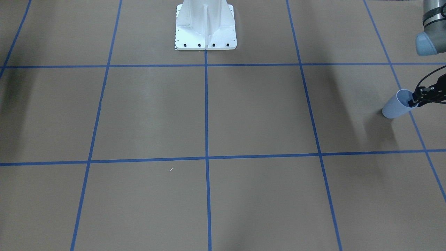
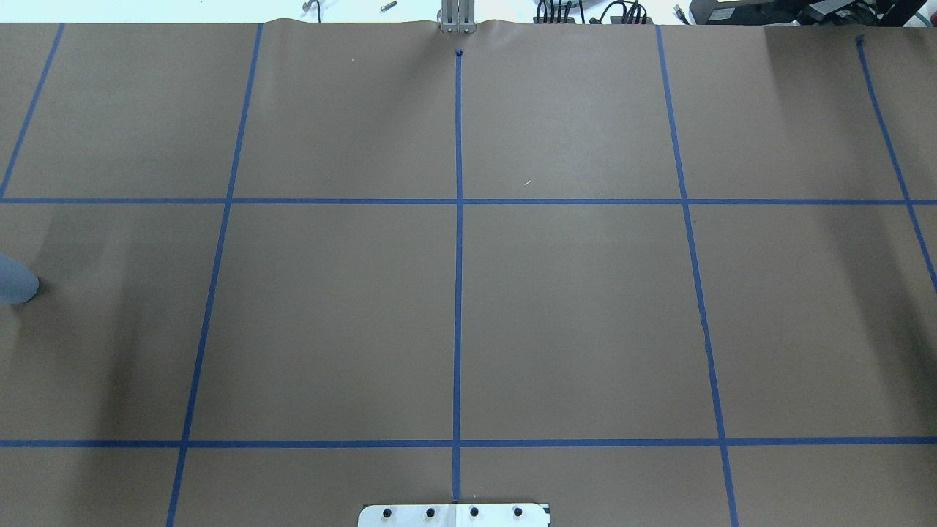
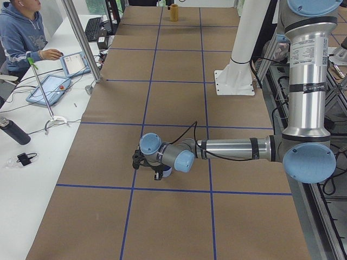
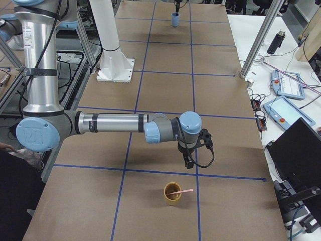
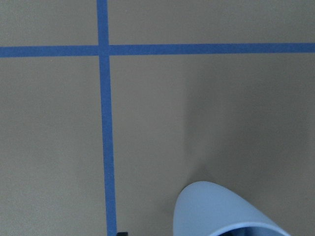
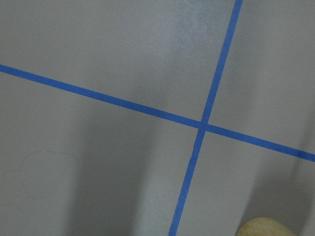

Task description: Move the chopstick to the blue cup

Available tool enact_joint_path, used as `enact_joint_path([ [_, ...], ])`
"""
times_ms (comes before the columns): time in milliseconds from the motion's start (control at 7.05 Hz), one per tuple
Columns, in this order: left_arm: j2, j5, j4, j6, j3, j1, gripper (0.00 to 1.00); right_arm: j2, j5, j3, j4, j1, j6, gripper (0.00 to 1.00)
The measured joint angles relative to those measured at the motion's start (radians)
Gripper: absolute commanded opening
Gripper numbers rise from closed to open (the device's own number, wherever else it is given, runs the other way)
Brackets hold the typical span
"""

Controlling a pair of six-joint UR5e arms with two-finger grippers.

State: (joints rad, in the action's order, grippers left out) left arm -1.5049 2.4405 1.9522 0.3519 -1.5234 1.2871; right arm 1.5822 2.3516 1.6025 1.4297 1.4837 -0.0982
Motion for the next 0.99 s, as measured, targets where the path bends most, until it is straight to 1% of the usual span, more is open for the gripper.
enact_joint_path([
  [142, -0.004, 0.021, -0.006, 0.010, -0.011, 0.000, 0.00, 0.000, 0.000, 0.000, 0.000, -0.002, 0.000, 1.00],
  [284, -0.017, 0.031, -0.040, 0.031, -0.046, 0.000, 0.00, -0.001, 0.000, -0.002, 0.000, -0.005, 0.000, 1.00],
  [425, -0.052, 0.035, -0.131, 0.048, -0.108, 0.000, 0.00, -0.001, -0.001, -0.003, 0.000, -0.009, 0.000, 1.00],
  [567, -0.117, 0.036, -0.266, 0.065, -0.196, -0.015, 0.00, -0.001, -0.001, -0.004, 0.000, -0.013, 0.000, 1.00],
  [709, -0.192, 0.033, -0.355, 0.132, -0.265, -0.063, 0.00, -0.001, -0.001, -0.004, -0.001, -0.017, 0.000, 1.00],
  [851, -0.296, 0.016, -0.396, 0.296, -0.307, -0.155, 0.00, -0.003, -0.002, -0.004, -0.001, -0.020, 0.001, 1.00],
  [993, -0.421, -0.034, -0.412, 0.507, -0.321, -0.275, 0.00, -0.005, -0.003, -0.004, -0.001, -0.022, 0.002, 1.00],
])
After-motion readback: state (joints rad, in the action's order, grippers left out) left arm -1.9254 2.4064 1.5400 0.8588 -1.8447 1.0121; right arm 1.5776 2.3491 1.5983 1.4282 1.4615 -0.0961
